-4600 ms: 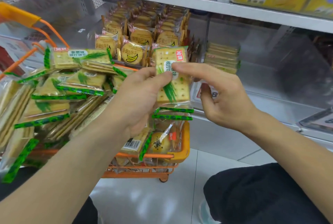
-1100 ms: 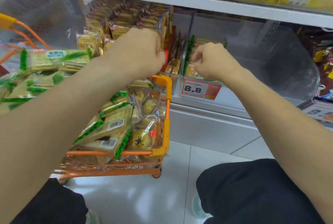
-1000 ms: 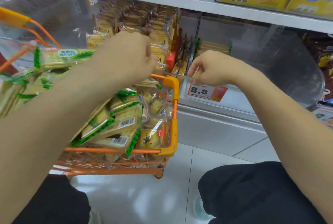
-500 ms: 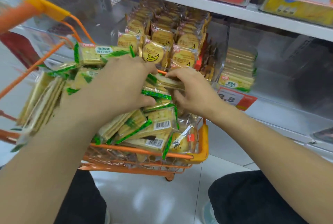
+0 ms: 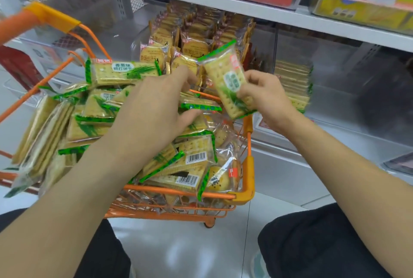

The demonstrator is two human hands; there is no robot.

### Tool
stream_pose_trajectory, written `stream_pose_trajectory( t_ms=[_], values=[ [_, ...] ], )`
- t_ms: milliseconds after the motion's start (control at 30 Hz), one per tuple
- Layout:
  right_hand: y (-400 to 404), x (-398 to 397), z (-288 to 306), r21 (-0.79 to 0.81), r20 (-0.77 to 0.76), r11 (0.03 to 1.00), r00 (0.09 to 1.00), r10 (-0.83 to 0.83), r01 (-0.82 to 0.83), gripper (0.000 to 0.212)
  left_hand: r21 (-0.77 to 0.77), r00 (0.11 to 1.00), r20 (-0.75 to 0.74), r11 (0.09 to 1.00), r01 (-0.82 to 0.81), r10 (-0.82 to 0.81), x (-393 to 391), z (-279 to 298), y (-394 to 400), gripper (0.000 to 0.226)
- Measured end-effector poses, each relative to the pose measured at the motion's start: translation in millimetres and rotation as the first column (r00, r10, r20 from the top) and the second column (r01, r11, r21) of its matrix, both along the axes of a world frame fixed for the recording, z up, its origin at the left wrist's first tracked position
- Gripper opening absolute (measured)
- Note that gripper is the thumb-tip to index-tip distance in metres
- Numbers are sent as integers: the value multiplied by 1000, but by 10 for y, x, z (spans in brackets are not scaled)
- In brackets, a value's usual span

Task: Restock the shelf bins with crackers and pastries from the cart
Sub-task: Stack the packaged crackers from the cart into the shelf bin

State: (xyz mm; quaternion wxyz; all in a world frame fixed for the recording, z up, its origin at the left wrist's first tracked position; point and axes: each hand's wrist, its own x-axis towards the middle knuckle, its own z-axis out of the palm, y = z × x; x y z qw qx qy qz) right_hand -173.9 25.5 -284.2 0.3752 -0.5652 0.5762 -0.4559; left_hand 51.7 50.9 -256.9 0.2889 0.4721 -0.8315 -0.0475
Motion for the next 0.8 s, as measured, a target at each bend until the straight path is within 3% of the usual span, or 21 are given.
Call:
stream_pose_trajectory(
  t_ms=[67,133,267,400,633,733,800],
  values=[
    [23,-21,66,231,321,970,947,-8,-70,17,-77,1000,-9,997,14,-14,-11,-3,9,35],
    [52,-47,90,304,426,941,905,6,-149,19,-110,998,-54,994,12,-18,-25,-12,1,27],
    [97,-70,71,299,569,932,823,-1,-206,26,-106,964,-267,994,-28,-2,-62,19,-3,17],
    [134,-56,60,202,682,925,724,103,-322,45,2,840,-542,999,-38,33,-89,58,-23,6],
    [132,-39,59,111,740,867,622,254,-485,53,130,682,-725,992,-1,96,-127,124,-56,9],
    [132,-8,74,129,738,857,625,253,-499,70,243,552,-821,964,110,144,-152,123,-55,11],
    [136,-14,86,142,769,834,589,246,-534,62,261,501,-858,936,237,112,-163,114,-53,8]
  ],
)
